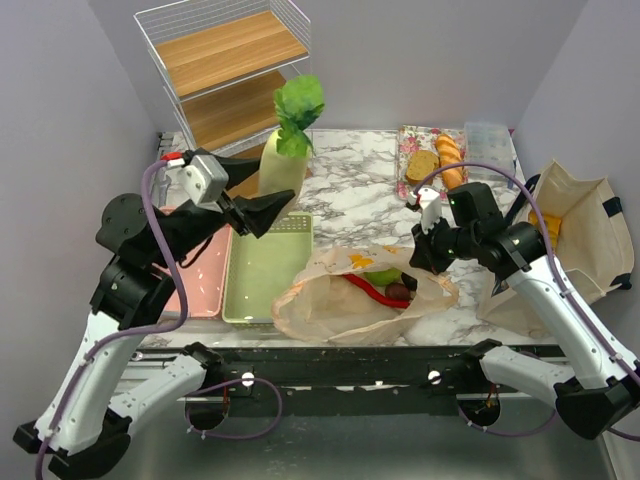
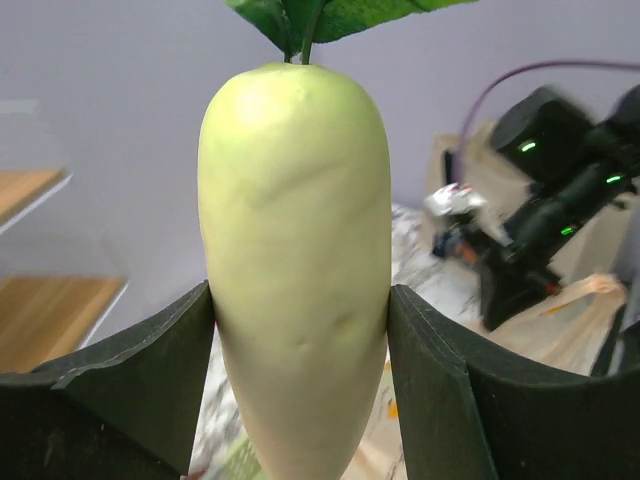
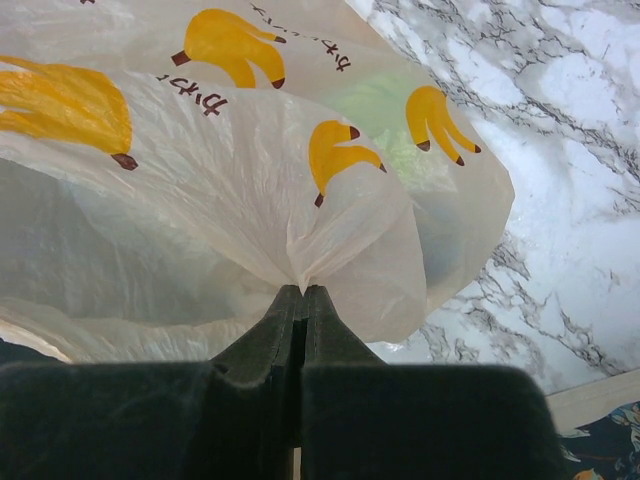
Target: Untie the knot of the grocery bags and take out the mixed food
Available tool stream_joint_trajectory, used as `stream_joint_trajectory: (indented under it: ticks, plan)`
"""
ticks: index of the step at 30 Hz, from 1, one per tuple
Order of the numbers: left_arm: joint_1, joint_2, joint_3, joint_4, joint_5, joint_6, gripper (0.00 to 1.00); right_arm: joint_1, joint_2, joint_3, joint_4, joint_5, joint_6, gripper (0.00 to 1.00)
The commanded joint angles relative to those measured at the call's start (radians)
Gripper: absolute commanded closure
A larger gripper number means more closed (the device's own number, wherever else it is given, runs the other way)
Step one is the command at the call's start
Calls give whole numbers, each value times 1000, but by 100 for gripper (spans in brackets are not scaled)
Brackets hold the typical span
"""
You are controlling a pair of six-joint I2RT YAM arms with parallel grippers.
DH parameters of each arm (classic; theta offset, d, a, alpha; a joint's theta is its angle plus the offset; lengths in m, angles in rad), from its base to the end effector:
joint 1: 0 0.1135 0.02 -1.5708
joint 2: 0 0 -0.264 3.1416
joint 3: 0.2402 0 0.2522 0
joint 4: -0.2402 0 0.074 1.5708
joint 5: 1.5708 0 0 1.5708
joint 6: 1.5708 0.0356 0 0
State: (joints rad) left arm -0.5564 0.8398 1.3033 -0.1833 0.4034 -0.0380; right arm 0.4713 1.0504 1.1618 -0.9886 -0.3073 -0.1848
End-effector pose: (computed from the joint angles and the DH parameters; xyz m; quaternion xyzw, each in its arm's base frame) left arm 0.1103 -0.0851 0.5028 0.3057 0.5285 -0.3444 0.7131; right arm 0.1684 0.0979 0.3464 -0.3487 0.8631 0.1904 0.3119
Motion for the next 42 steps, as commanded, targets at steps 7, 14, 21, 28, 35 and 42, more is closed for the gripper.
stream_joint_trajectory:
  ticks: [7, 14, 21, 28, 35, 42]
  plan:
    - [649, -174, -218, -712, -134, 122, 100, 4, -3, 59, 41, 2, 3, 99]
    - [872, -22, -410, -602, -104, 273, 100, 4, 5, 65, 39, -19, -8, 99]
    - [927, 211, -504, -376, -216, 387, 100, 4, 11, 88, 12, -15, -16, 99]
    - [962, 311, -455, -358, -185, 408, 41, 4, -10, 78, 20, -33, -36, 99]
    - [961, 139, -459, -408, 12, 439, 2, 4, -39, 24, 55, -72, -80, 99]
    - [884, -110, -409, -535, 395, 560, 1, 4, -72, 18, 93, -102, -91, 99]
